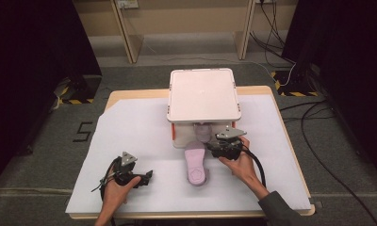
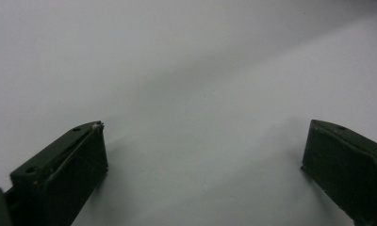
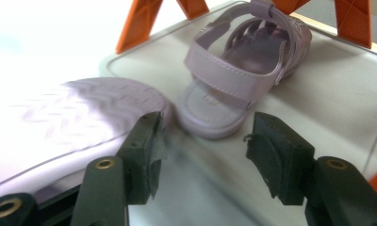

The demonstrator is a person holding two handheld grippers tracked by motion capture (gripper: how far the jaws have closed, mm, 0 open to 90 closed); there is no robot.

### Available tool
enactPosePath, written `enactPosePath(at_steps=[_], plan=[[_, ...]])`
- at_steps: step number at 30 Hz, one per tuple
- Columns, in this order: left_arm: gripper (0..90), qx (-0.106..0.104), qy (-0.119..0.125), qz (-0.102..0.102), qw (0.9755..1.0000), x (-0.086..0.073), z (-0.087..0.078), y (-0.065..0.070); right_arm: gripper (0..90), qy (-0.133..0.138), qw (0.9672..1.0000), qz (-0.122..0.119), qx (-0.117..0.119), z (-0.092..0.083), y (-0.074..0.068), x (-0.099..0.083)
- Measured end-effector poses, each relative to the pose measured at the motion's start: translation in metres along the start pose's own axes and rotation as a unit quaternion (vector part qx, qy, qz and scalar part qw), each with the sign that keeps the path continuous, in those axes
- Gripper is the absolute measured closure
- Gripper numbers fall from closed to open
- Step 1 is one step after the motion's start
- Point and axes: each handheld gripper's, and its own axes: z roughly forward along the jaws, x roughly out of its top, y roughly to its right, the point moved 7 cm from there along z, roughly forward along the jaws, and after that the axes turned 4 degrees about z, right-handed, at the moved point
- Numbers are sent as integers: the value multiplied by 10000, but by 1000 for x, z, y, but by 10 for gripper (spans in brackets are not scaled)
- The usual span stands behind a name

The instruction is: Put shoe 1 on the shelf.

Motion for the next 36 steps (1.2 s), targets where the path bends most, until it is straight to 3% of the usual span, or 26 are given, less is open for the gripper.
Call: enactPosePath(at_steps=[3, 7, 15, 23, 36], plan=[[0, -1, 0, 1, 10000, 0, 0, 0, 402, 67, 9993, 309, 205, -14, -9, -1], [0, -3, -3, 3, 10000, 0, 0, 0, 367, 153, 9974, 543, 442, -30, -23, -4], [0, -3, -7, 1, 10000, 0, 0, 0, 307, 114, 9929, 897, 770, -42, -43, -17], [0, -4, -7, 7, 10000, 0, 0, 0, 271, 34, 9918, 872, 936, -41, -58, -22], [0, -3, -1, 3, 10000, 0, 0, 0, 264, 173, 9881, 1022, 1133, -44, -69, -15]])
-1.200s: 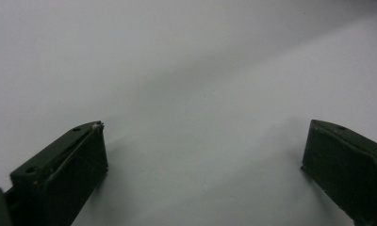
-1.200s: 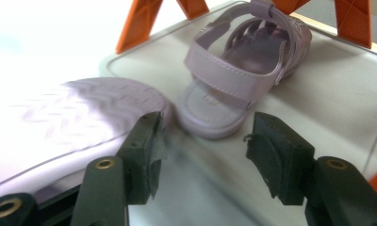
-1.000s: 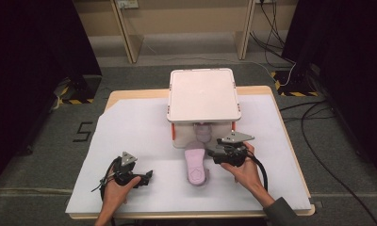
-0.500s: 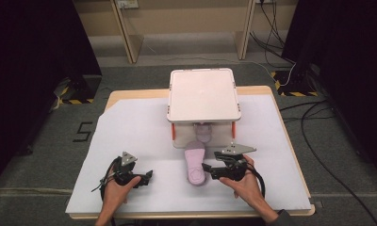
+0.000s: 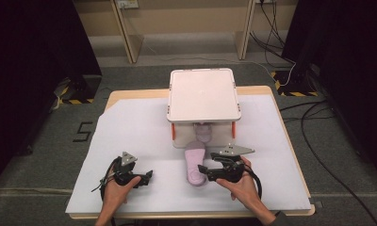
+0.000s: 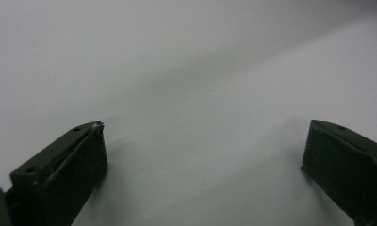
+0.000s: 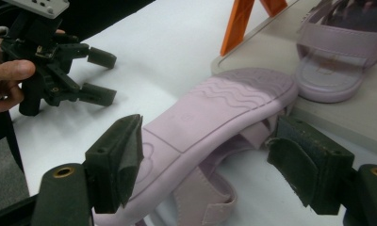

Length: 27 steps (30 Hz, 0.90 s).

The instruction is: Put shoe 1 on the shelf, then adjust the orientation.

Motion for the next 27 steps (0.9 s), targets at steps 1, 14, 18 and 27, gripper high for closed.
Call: enactPosePath(at_steps=[1, 14, 18, 27], plan=[[0, 3, 0, 1, 10000, 0, 0, 0, 264, -6, 10000, 1, 11, 1, -1, 0], [0, 1, -2, -1, 10000, 0, 0, 0, 252, -313, 9994, 114, 33, 23, -18, -9], [0, 1, -3, -1, 10000, 0, 0, 0, 267, -338, 9992, 144, 130, 28, -22, -8], [0, 7, 6, -3, 10000, 0, 0, 0, 311, -492, 9964, -682, 119, 44, -47, -8]])
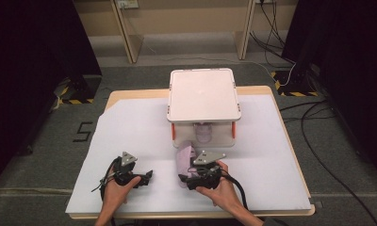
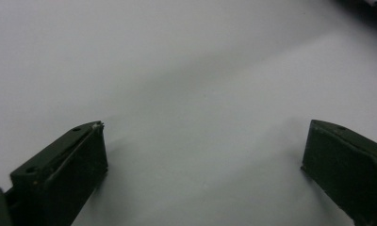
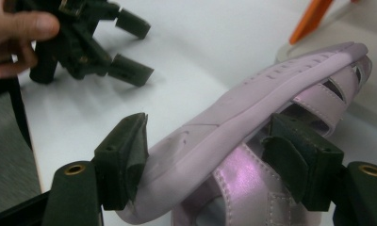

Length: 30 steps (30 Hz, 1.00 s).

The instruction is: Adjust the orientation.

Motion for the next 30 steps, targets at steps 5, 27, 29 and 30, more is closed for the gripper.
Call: enactPosePath(at_steps=[5, 27, 29, 30], plan=[[0, -4, 3, 5, 10000, 0, 0, 0, 311, -11, 9984, -557, -65, 7, -14, 2], [156, 105, 342, -114, 9993, 1, -14, -11, 434, -144, 9902, -1216, 668, 35, -53, 17], [157, 120, 343, -146, 9992, 0, -15, -13, 438, -246, 9897, -1198, 744, 41, -57, 17], [157, 135, 370, -163, 9991, 0, -16, -14, 438, -340, 9886, -1270, 733, 45, -60, 17]])
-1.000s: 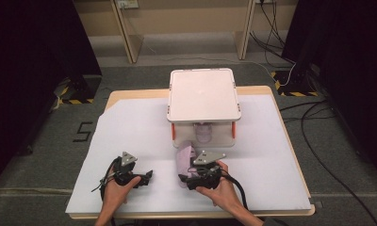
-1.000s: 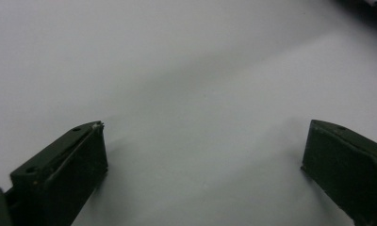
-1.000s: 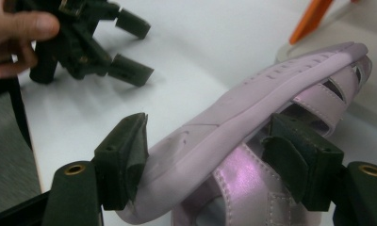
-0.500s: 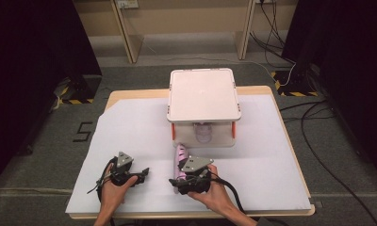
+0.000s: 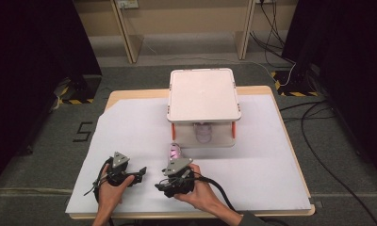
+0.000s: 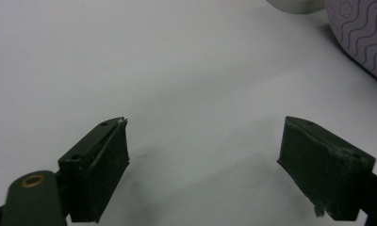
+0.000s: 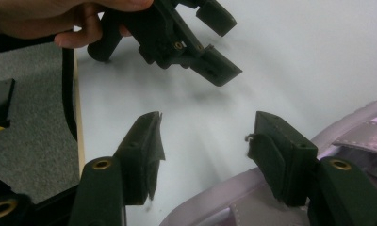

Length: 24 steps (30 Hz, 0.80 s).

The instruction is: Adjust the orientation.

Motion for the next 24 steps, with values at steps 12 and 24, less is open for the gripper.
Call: enactPosePath(at_steps=[12, 24], plan=[[158, 8, -48, -41, 10000, -3, -1, -4, 387, 178, 9994, -222, 187, -2, -10, 9], [159, 40, 9, -104, 9999, -3, -3, -6, 357, 529, 9981, -25, 330, -18, -11, 13]])
